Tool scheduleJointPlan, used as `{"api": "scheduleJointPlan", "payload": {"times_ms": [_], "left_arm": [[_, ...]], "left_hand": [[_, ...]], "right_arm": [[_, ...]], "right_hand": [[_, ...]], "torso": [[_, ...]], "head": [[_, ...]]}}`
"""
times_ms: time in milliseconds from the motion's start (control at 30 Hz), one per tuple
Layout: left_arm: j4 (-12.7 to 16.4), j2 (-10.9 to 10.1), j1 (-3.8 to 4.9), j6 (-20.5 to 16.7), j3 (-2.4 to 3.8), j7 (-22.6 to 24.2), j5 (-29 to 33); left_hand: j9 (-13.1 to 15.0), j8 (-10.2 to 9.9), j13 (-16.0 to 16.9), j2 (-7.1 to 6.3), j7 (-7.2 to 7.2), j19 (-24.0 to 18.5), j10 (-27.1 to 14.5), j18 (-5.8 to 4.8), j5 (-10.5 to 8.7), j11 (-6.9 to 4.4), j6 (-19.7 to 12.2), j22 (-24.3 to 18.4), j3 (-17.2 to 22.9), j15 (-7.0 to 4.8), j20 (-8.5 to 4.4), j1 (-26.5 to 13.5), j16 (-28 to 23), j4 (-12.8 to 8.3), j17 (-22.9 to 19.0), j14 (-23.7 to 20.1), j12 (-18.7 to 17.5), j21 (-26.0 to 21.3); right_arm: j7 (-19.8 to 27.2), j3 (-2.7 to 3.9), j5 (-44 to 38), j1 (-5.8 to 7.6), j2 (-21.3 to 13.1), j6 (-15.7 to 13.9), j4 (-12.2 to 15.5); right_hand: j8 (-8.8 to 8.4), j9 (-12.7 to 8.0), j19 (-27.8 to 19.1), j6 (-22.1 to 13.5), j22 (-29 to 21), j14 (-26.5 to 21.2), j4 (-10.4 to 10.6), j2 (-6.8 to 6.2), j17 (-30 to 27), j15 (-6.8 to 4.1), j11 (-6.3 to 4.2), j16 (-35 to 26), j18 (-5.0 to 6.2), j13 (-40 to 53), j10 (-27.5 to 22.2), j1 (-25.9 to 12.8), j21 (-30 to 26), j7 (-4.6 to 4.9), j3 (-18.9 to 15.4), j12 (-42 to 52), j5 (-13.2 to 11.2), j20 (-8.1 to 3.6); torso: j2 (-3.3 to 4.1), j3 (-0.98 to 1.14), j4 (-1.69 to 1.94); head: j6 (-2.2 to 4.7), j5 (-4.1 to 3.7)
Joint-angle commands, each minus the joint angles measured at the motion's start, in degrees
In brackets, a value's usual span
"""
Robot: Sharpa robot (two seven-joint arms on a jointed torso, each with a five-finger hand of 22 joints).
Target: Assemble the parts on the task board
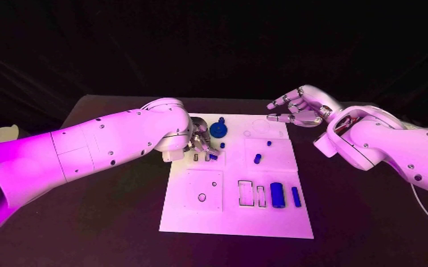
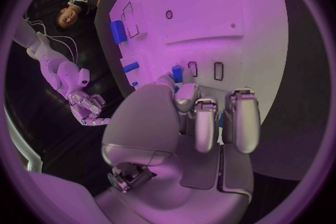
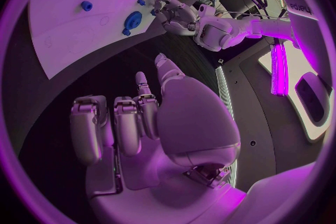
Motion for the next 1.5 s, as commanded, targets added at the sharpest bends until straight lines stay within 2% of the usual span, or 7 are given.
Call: {"api": "scheduleJointPlan", "payload": {"times_ms": [33,133,167,367,533,800,1500], "left_arm": [[0.44,-0.24,-0.08,-1.03,-0.03,0.56,0.52],[0.87,-0.7,-0.09,-2.5,-0.01,0.97,0.99],[0.98,-0.89,-0.09,-2.96,-0.01,1.1,1.16],[1.84,-2.16,-0.21,-5.17,-0.01,1.64,1.65],[2.77,-3.2,-0.44,-6.64,-0.02,1.84,1.74],[3.53,-3.99,-0.75,-7.96,-0.03,1.79,-0.27],[3.57,-3.39,-1.09,-2.44,-0.21,0.47,-4.98]], "left_hand": [[0.96,0.45,0.55,-4.28,0.23,2.98,0.43,-0.33,0.02,0.11,0.24,5.92,16.72,0.43,0.16,-2.95,0.18,-9.76,15.09,5.86,0.4,-0.22],[2.11,1.1,0.64,-6.84,0.18,3.03,0.8,-0.33,0.62,0.08,0.31,6.05,22.99,0.51,0.18,-5.99,0.18,-11.08,15.09,5.86,0.54,-0.21],[2.36,1.23,0.65,-7.26,0.14,3.04,0.87,-0.35,0.69,0.04,0.31,6.08,24.22,0.4,0.27,-6.52,0.18,-11.54,15.09,5.86,0.56,-0.21],[2.98,1.5,0.92,-8.37,-0.02,3.07,1.24,-0.36,1.2,0.02,0.5,6.16,26.82,0.3,0.26,-8.05,0.18,-12.95,15.09,5.86,0.81,-0.22],[3.16,1.54,1.07,-8.76,-0.06,3.12,1.43,-0.38,1.62,-0.02,0.65,6.29,27.62,0.27,0.23,-8.61,0.18,-13.49,15.09,5.86,0.94,-0.15],[3.28,1.53,1.41,-9.29,-0.1,3.25,1.76,-0.46,1.93,-0.08,0.88,6.67,28.3,0.23,0.19,-8.98,0.18,-14.2,15.09,5.86,1.23,0.06],[3.35,1.44,1.76,-9.78,-0.12,3.33,2.12,-0.5,2.46,-0.11,1.22,6.87,28.98,0.2,0.16,-9.43,0.18,-14.94,15.09,5.86,1.53,0.17]], "right_arm": [[0.07,-0.01,-0.54,-0.05,0.12,0.78,-0.07],[0.05,-0.01,-0.56,-0.06,0.18,0.86,-0.12],[0.04,-0.01,-0.67,-0.07,0.19,0.88,-0.14],[0.06,-0.02,-1.31,-0.1,0.28,0.94,-0.21],[0.15,-0.03,-1.44,-0.13,0.27,0.92,-0.26],[0.24,-0.04,-1.46,-0.16,0.26,0.97,-0.31],[0.35,-0.04,-1.37,-0.2,0.39,1.21,-0.39]], "right_hand": [[0.14,0.08,2.78,0.22,9.16,6.05,0.02,0.43,14.97,0.15,0.22,0.16,0.17,11.56,2.81,0.27,-0.27,-0.08,-0.41,-0.13,0.36,0.41],[0.14,0.08,2.78,0.24,9.16,6.05,0.04,0.46,14.99,0.14,0.21,0.17,0.17,11.55,2.81,0.25,-0.27,-0.08,-0.46,-0.14,0.5,0.4],[0.15,0.09,2.78,0.27,9.16,6.05,0.04,0.48,14.98,0.14,0.21,0.17,0.17,11.55,2.81,0.25,-0.27,-0.09,-0.46,-0.14,0.53,0.4],[0.19,0.1,2.75,0.34,9.11,6.04,0.06,0.52,14.94,0.14,0.2,0.14,0.18,11.55,2.82,0.23,-0.3,-0.12,-0.49,-0.14,0.62,0.4],[0.2,0.11,2.76,0.36,9.13,6.04,0.08,0.51,14.94,0.13,0.2,0.14,0.17,11.55,2.81,0.21,-0.29,-0.12,-0.51,-0.15,0.64,0.4],[0.21,0.11,2.75,0.4,9.1,6.03,0.13,0.51,14.92,0.13,0.19,0.12,0.18,11.55,2.81,0.12,-0.31,-0.13,-0.58,-0.15,0.67,0.39],[0.22,0.12,2.75,0.44,9.09,6.03,0.23,0.54,14.9,0.12,0.18,0.11,0.18,11.54,2.81,-0.04,-0.31,-0.14,-0.68,-0.15,0.72,0.38]], "torso": [[0.01,0.03,-0.02],[-0.03,0.07,0.01],[-0.04,0.08,0.04],[-0.01,0.07,0.09],[-0.01,0.07,0.16],[0.01,0.0,0.04],[0.04,0.03,-0.02]], "head": [[-0.02,0.06],[-0.02,0.15],[0.01,0.17],[-0.01,0.31],[-0.06,0.41],[-0.22,0.68],[-0.62,1.04]]}}
